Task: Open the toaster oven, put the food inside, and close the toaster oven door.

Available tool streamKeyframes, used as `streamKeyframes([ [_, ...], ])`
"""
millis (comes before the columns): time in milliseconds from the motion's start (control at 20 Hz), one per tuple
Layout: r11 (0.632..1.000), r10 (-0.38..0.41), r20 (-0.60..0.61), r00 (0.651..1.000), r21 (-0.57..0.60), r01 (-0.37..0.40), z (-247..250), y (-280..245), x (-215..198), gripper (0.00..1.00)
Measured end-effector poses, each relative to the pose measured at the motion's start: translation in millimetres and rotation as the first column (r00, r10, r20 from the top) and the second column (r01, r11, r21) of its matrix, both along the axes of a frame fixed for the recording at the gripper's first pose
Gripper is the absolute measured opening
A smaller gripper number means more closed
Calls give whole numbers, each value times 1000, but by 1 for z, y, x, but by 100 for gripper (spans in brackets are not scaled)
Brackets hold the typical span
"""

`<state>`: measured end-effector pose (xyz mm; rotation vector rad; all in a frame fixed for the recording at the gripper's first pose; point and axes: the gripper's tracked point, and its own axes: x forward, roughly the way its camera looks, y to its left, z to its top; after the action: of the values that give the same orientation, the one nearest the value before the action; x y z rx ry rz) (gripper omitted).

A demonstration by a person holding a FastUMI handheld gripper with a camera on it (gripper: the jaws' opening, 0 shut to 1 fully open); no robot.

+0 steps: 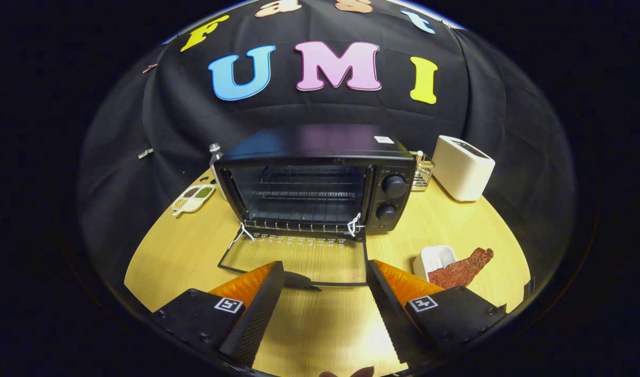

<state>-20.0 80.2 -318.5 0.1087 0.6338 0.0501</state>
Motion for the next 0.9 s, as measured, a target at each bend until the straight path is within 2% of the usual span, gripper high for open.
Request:
streamKeyframes([
  [300, 999, 26, 72, 997, -34, -24, 29, -28, -3, 98],
  [450, 997, 64, 93, 994, -42, -61, 44, -41, -4, 98],
  [750, 995, 98, 138, 986, -46, -92, 73, -88, -1, 98],
  [900, 988, 157, 106, 982, -17, -156, 72, -107, -3, 98],
])
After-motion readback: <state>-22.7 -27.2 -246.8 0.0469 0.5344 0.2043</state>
